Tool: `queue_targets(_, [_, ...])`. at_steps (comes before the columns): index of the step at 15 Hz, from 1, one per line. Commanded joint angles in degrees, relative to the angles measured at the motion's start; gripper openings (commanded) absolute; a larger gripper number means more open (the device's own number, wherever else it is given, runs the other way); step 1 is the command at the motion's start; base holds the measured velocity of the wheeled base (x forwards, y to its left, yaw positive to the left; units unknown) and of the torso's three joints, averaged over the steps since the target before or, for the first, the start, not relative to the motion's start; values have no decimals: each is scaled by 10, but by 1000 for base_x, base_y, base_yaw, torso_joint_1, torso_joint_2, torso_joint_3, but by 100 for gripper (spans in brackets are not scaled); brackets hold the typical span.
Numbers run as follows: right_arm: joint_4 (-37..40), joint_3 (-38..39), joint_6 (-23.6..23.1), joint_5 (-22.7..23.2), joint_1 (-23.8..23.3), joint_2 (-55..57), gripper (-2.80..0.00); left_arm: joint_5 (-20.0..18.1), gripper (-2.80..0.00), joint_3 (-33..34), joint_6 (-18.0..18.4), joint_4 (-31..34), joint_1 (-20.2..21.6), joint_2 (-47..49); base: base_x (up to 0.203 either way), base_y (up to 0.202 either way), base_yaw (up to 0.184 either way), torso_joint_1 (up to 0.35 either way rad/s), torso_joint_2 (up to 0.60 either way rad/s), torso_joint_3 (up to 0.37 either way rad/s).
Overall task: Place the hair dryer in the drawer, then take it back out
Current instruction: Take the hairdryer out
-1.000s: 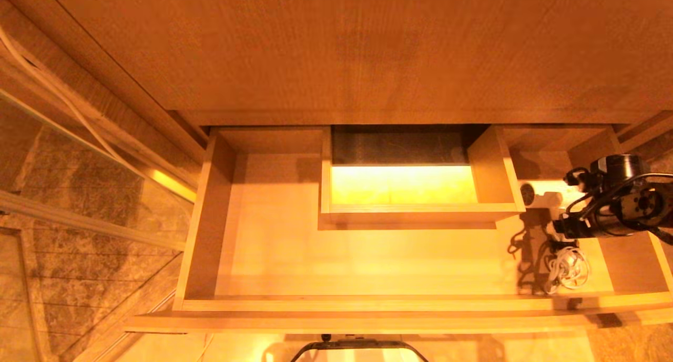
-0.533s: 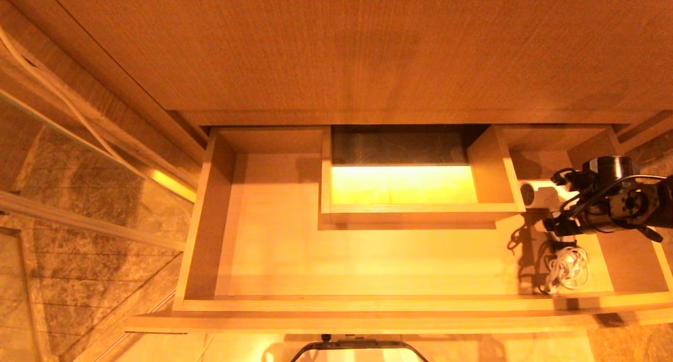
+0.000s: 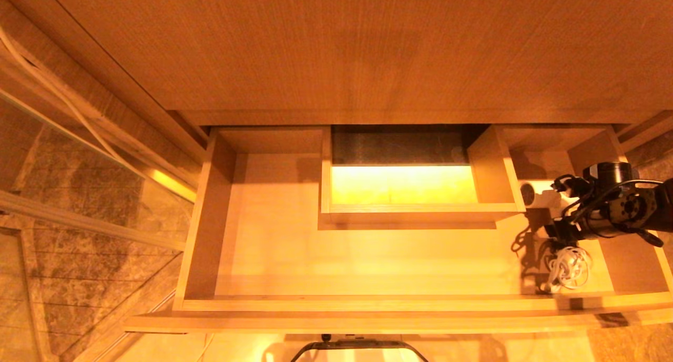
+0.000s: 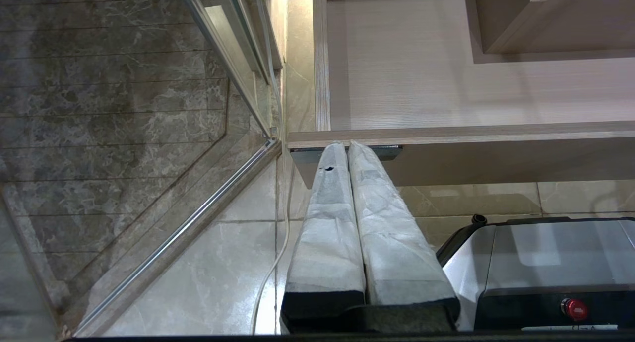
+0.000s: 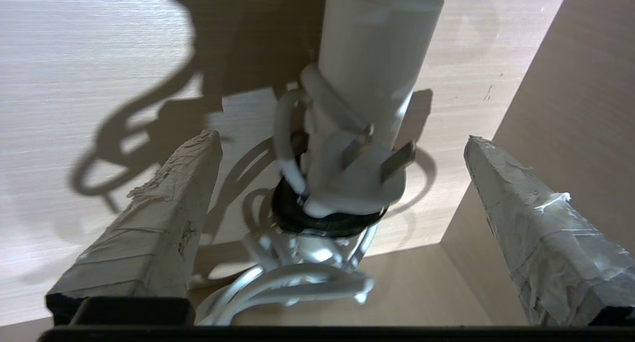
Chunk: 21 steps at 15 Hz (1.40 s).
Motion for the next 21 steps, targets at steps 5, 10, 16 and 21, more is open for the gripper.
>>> queue_targets(5, [2, -37, -21, 26, -3, 28, 0, 0, -280, 1, 0, 0, 0, 0, 0, 0, 0, 0, 0, 0])
queue_targets(10, [2, -50, -44, 50, -3, 45, 0, 0, -280, 1, 0, 0, 0, 0, 0, 0, 0, 0, 0, 0])
queue_targets(16, [3, -51, -66, 67, -2, 51, 0, 0, -280, 1, 0, 0, 0, 0, 0, 0, 0, 0, 0, 0])
queue_targets(21, [4, -55, -71, 67, -4, 48, 0, 0, -280, 1, 0, 0, 0, 0, 0, 0, 0, 0, 0, 0])
